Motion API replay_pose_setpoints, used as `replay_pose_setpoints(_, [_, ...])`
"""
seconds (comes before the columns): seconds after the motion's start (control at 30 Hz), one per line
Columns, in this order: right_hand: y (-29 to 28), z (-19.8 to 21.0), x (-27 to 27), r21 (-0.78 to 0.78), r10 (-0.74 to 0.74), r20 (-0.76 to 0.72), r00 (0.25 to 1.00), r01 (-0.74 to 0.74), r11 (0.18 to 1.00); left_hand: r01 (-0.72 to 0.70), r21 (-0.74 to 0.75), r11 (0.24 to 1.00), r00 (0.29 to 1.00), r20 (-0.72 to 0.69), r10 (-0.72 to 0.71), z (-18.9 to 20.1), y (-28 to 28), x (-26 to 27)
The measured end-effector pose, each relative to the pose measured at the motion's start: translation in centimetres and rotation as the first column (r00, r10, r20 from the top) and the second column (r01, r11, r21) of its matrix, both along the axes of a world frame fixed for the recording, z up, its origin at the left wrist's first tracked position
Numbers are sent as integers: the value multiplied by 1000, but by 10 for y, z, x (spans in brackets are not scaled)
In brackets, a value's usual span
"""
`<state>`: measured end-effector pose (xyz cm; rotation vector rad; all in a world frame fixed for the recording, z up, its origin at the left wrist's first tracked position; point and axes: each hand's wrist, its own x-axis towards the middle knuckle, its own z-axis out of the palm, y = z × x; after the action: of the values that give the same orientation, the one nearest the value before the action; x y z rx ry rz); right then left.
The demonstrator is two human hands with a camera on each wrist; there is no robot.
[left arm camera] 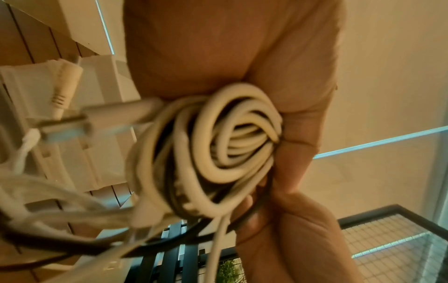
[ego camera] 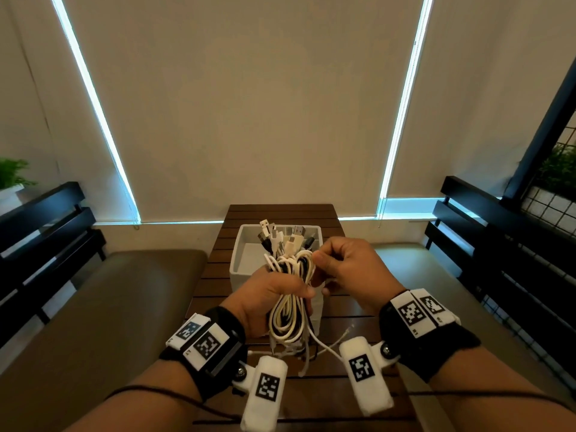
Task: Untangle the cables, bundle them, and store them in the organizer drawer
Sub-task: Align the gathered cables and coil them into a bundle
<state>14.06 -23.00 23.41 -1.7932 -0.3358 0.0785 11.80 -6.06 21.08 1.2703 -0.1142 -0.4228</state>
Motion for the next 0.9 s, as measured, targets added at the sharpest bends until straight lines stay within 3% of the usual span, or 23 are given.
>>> replay_pose_setpoints(0.23, [4, 4, 1, 66, -4, -145, 989, 14, 998, 80, -51, 996, 996, 48, -77, 9, -7, -7])
replay_pose_setpoints(0.33, [10, -3, -3, 23, 27, -196, 980, -23, 999, 4, -99, 995, 999, 54, 2, 14, -11, -4])
replay_pose_setpoints(0.47, [15, -21, -10, 148, 178, -271, 946, -142, 979, -161, -107, 981, 987, 7, 163, 10, -10, 2])
replay_pose_setpoints(0.57, [15, -31, -11, 28, 285, -219, 933, -286, 958, -269, -128, 955, 963, -3, 271, 3, -9, 4])
replay_pose_setpoints(0.7, [25, -34, -11, 102, 360, -223, 906, -346, 933, -303, -139, 943, 950, 32, 310, 0, -13, 3])
replay_pose_setpoints(0.9, [29, -24, -8, -81, 272, -169, 947, -288, 954, -410, -145, 900, 908, 22, 418, -6, -16, 7])
